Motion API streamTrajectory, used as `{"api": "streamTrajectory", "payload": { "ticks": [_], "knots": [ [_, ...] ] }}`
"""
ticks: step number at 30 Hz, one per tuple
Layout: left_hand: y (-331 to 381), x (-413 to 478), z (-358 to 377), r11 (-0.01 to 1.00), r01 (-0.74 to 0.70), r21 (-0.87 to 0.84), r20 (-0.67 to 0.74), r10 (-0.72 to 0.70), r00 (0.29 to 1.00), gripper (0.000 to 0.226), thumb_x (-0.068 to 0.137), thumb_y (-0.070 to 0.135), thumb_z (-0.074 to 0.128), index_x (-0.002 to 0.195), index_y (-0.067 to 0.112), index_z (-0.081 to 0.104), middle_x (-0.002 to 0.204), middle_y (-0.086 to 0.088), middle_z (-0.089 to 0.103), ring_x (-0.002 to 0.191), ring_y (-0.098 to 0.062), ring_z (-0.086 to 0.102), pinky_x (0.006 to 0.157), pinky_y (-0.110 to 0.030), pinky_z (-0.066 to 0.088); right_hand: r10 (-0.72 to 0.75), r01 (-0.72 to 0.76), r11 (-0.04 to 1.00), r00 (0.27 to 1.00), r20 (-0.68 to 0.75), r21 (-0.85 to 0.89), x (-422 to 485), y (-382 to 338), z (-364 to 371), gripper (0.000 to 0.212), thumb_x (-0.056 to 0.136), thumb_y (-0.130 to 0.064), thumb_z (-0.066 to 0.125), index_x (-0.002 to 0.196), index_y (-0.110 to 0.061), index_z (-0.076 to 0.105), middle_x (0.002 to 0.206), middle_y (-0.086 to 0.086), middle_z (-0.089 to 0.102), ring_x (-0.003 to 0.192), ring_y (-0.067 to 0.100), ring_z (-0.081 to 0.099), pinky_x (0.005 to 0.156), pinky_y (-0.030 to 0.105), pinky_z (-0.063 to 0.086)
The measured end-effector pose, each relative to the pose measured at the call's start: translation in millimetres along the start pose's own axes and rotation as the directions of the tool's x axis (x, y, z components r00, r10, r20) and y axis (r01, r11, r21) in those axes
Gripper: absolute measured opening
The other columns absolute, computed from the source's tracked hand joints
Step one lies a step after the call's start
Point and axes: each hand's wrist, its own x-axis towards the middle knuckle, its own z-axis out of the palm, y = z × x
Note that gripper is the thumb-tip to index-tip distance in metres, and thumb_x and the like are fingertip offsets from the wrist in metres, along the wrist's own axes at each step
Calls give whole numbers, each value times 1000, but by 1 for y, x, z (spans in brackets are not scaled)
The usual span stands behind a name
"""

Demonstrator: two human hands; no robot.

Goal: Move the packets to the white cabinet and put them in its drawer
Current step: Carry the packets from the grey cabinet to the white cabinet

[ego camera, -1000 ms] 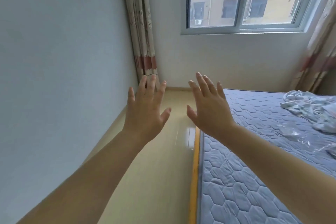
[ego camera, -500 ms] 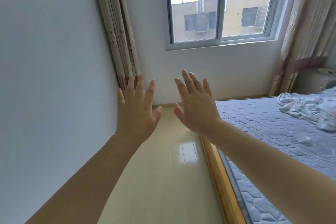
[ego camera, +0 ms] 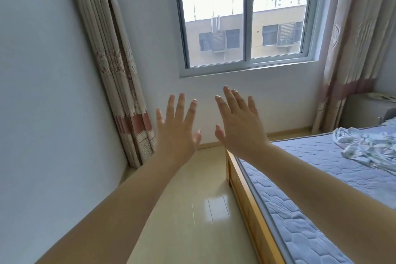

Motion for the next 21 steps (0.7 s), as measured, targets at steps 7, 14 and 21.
{"api": "streamTrajectory", "payload": {
  "ticks": [7, 14, 21],
  "knots": [
    [-70, 134, 120, 999, 18, -46, -51, -20, 999, 80, 91, 48, 49, 154, 23, 6, 161, -10, 1, 148, -31, -2, 114, -58, 3, -6, 6, 1000, 1000, 26, 17, 128, 1, 148, 68, 85, -42, 60, 143, -13, 39, 154, 14, 29, 141, 33, 30, 112, 53, 22],
    [-154, 290, 256, 997, -19, -78, -52, 15, 999, 78, 94, 47, 45, 154, 23, 2, 161, -9, -8, 147, -30, -11, 114, -56, -1, 40, -39, 999, 998, 45, -13, 281, 1, 299, 68, 86, -41, 59, 143, -13, 37, 155, 13, 27, 142, 32, 27, 113, 53, 19],
    [-180, 474, 364, 980, -165, -113, -49, 160, 986, 76, 88, 54, 28, 154, 23, 6, 161, -9, -3, 148, -30, -6, 114, -56, 0, 173, -169, 984, 982, 78, -62, 404, 57, 421, 70, 80, -37, 67, 139, -10, 42, 150, 17, 36, 137, 35, 36, 108, 57, 27]
  ]
}}
